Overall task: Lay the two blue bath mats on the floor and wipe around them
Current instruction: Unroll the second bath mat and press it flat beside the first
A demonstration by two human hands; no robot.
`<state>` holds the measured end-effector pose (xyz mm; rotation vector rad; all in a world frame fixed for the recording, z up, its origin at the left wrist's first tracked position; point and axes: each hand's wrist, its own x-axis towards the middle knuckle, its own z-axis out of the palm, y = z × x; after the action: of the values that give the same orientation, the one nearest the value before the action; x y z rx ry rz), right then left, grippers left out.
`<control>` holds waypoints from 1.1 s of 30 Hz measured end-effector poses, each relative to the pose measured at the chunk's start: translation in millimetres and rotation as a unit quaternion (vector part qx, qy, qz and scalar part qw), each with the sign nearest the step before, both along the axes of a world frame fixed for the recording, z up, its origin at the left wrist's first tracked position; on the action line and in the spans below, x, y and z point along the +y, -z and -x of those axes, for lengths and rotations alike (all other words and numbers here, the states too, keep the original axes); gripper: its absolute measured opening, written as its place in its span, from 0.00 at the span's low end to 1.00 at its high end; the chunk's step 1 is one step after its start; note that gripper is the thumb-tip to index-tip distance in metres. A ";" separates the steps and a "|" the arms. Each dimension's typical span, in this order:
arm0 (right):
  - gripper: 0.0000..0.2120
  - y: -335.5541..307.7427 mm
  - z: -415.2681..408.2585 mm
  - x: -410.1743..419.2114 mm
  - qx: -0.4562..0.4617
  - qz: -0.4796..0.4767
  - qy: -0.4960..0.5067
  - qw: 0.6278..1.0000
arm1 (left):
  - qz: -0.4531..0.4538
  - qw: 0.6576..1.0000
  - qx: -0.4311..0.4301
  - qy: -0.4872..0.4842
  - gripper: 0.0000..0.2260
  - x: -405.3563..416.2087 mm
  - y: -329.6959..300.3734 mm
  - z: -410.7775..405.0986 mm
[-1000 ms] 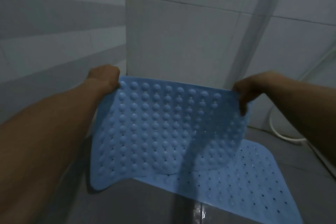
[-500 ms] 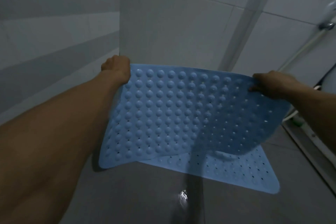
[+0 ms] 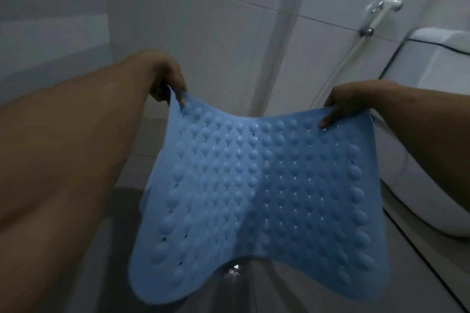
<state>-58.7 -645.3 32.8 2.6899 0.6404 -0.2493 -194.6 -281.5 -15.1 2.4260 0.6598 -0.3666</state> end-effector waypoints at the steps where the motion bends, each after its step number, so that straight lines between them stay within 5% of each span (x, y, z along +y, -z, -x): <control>1: 0.22 3.4 0.6 -5.8 0.022 0.015 0.013 1.000 | 0.016 1.000 0.021 0.007 0.16 -1.3 8.1 -1.7; 3: 0.24 20.5 -2.5 -23.4 0.072 0.033 0.041 0.996 | 0.039 0.994 0.094 0.038 0.22 -10.7 26.8 -5.0; 6: 0.26 69.0 -5.5 -48.9 0.114 0.063 0.044 0.990 | 0.047 0.981 0.177 0.070 0.15 -30.6 68.8 1.1; 10: 0.27 156.7 -15.7 -79.7 0.128 0.003 0.023 0.992 | -0.044 0.971 0.222 0.076 0.22 -51.1 136.8 13.7; 18: 0.23 288.7 -37.1 -96.9 0.026 0.031 0.022 0.999 | -0.321 0.932 0.134 0.096 0.09 -37.6 244.2 32.3; 21: 0.20 324.2 -40.5 -94.5 -0.047 0.050 0.003 0.998 | -0.397 0.902 0.126 0.115 0.17 -42.2 285.7 39.8; 27: 0.32 397.2 -1.5 -63.0 0.059 -0.169 -0.021 0.984 | -0.288 0.952 0.012 0.106 0.32 -100.8 357.8 40.4; 33: 0.31 453.9 42.1 -58.6 0.074 -0.195 0.022 0.978 | -0.228 0.973 -0.028 0.017 0.33 -159.7 412.7 35.4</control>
<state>-100.8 -703.8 -421.1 3.0854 0.7396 -0.3716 -230.0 -441.1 -427.9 2.8740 0.7425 -0.1714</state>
